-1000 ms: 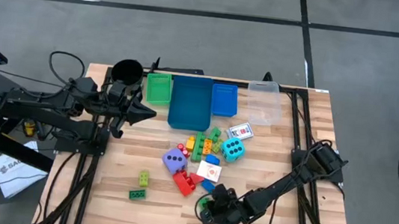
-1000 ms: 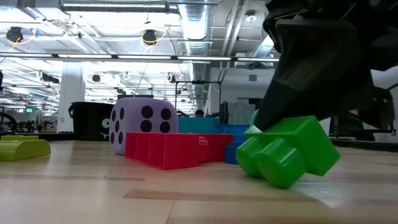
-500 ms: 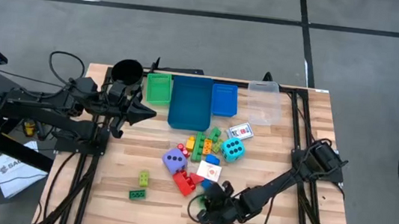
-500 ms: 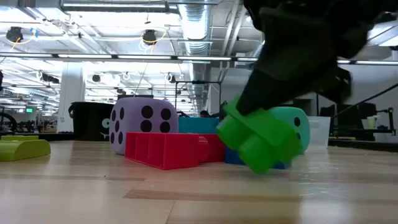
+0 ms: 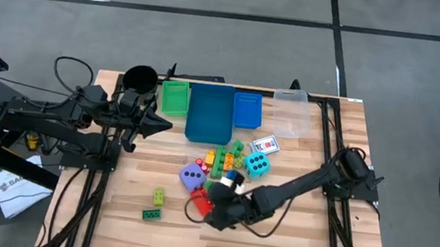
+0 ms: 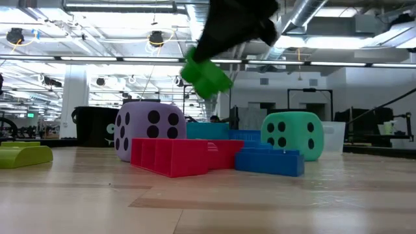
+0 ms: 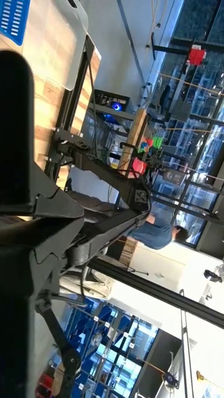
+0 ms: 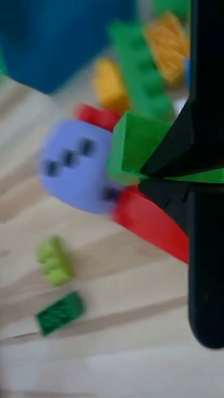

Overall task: Pick & Place Toys
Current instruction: Put the large green game piece into the transparent bin

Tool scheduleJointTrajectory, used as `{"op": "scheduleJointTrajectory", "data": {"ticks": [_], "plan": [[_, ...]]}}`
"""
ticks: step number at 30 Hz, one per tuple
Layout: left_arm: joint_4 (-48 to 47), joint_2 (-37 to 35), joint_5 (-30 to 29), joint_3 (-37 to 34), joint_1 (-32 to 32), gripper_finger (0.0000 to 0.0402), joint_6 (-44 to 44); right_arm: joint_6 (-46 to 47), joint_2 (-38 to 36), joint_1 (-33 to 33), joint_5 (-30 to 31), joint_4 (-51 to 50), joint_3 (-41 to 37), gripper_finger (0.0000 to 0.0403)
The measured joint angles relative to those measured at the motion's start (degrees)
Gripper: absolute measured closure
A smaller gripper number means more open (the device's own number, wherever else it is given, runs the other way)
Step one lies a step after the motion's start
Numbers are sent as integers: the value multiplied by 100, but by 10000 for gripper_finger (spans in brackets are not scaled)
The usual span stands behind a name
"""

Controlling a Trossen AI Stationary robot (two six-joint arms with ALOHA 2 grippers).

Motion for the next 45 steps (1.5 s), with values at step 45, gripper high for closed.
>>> {"op": "scheduleJointTrajectory", "data": {"ticks": [45], "plan": [[-669,2,-1,0,-1,400,42,-8937,-2,-376,3771,20,351,396]]}}
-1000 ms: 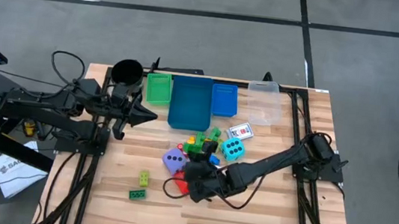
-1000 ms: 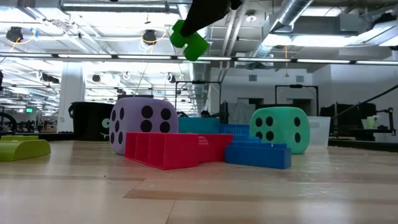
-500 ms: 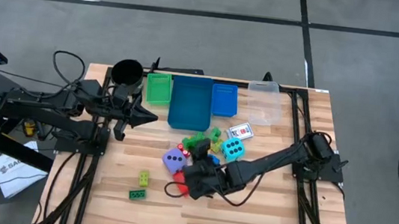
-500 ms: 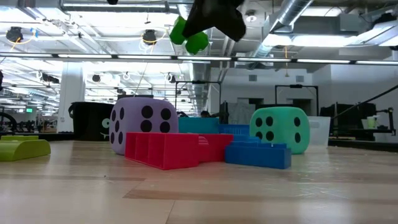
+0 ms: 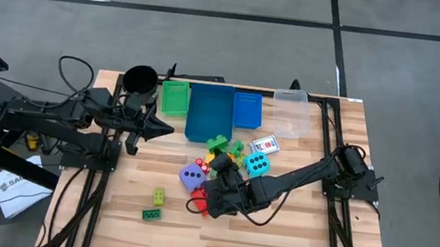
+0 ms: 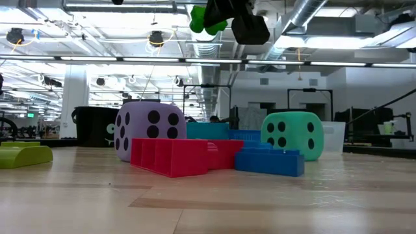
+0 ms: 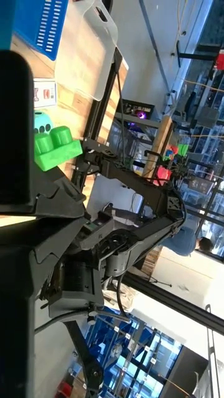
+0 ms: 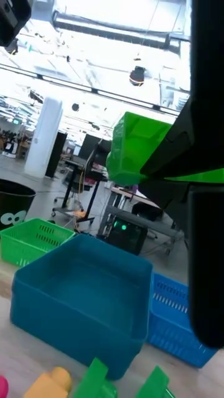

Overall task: Pick & Place Toys
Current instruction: Put the large green game piece into the transparent bin

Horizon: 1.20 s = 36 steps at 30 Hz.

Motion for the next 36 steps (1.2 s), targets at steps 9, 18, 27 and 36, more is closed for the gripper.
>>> {"op": "scheduleJointTrajectory", "data": {"ticks": [9,18,27,36], "plan": [[0,0,0,0,2,400,0,0,0,-16,2,0,2,396],[0,0,1,0,1,400,0,775,0,-152,-93,7,0,396],[2,-1,-2,0,2,400,0,3764,0,-1067,-1916,2,0,400],[2,-2,-2,0,2,400,107,5864,0,-2397,-2947,9,0,401]]}}
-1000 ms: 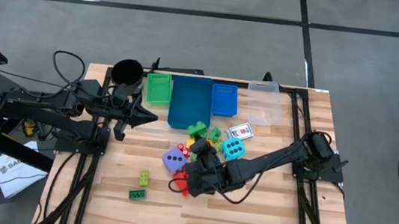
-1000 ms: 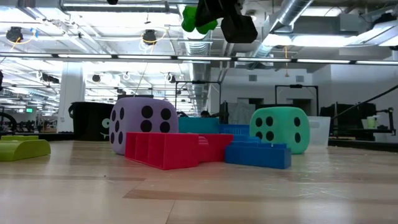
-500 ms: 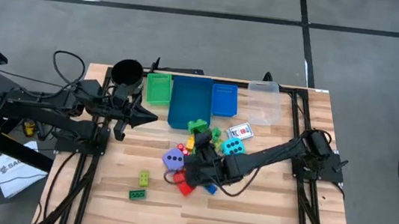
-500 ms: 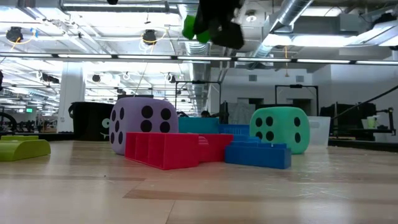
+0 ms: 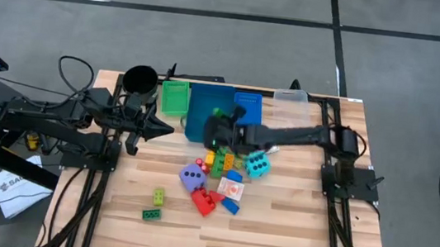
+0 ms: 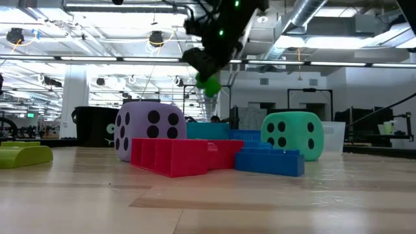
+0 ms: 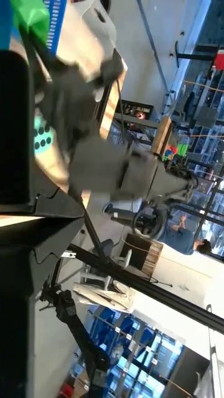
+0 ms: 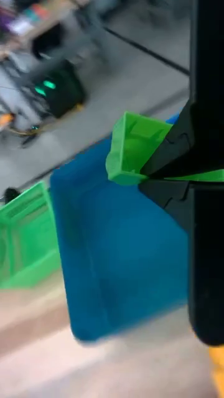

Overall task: Pick & Place Toys
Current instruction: Put the large green game piece into the transparent bin

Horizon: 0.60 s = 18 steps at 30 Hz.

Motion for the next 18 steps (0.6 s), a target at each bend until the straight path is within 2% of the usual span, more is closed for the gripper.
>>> {"op": "scheduleJointTrajectory", "data": {"ticks": [3,7,13,18], "plan": [[0,2,-10,0,0,400,188,564,0,-379,-294,48,0,401],[2,2,-136,0,-2,400,473,1204,0,-785,-331,55,0,401],[2,2,-504,0,0,400,922,1237,-2,-1231,-343,78,-24,401],[4,0,-902,0,-1,400,1462,1392,-13,-1606,-370,469,-444,401]]}}
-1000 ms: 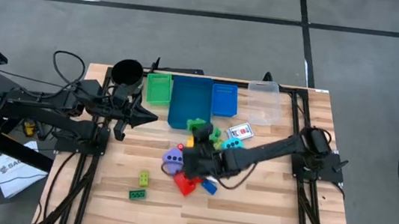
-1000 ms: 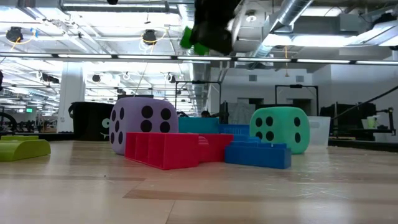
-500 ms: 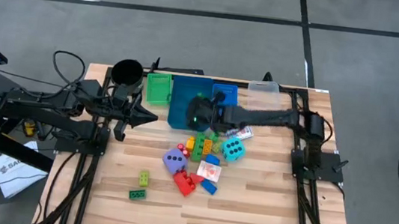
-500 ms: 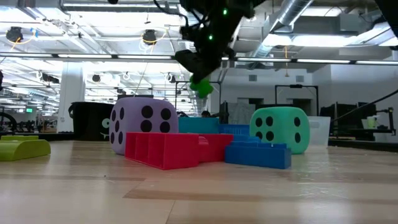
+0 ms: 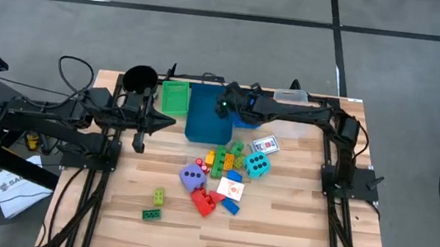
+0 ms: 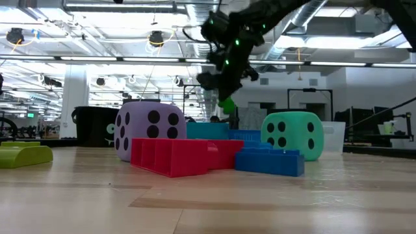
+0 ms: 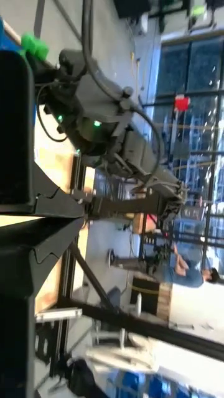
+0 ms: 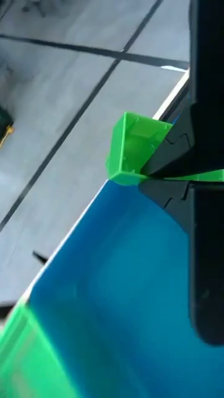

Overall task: Pick & Place Toys
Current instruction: Put the large green game piece into the transparent bin

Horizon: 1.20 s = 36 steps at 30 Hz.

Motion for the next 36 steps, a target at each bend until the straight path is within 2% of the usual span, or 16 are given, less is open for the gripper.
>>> {"op": "scheduleJointTrajectory", "data": {"ticks": [5,7,13,24,36], "plan": [[-2,1,-51,0,1,400,39,249,7,-319,-726,373,-364,401],[-2,0,-51,0,1,400,39,249,7,-325,-846,571,-449,401],[-2,0,-75,0,-1,400,39,250,7,-206,-874,505,-461,401],[1,1,-71,0,1,400,41,399,0,-239,-715,-358,-461,401],[12,2,-64,0,1,400,41,308,-1048,91,-673,-915,-463,401]]}}
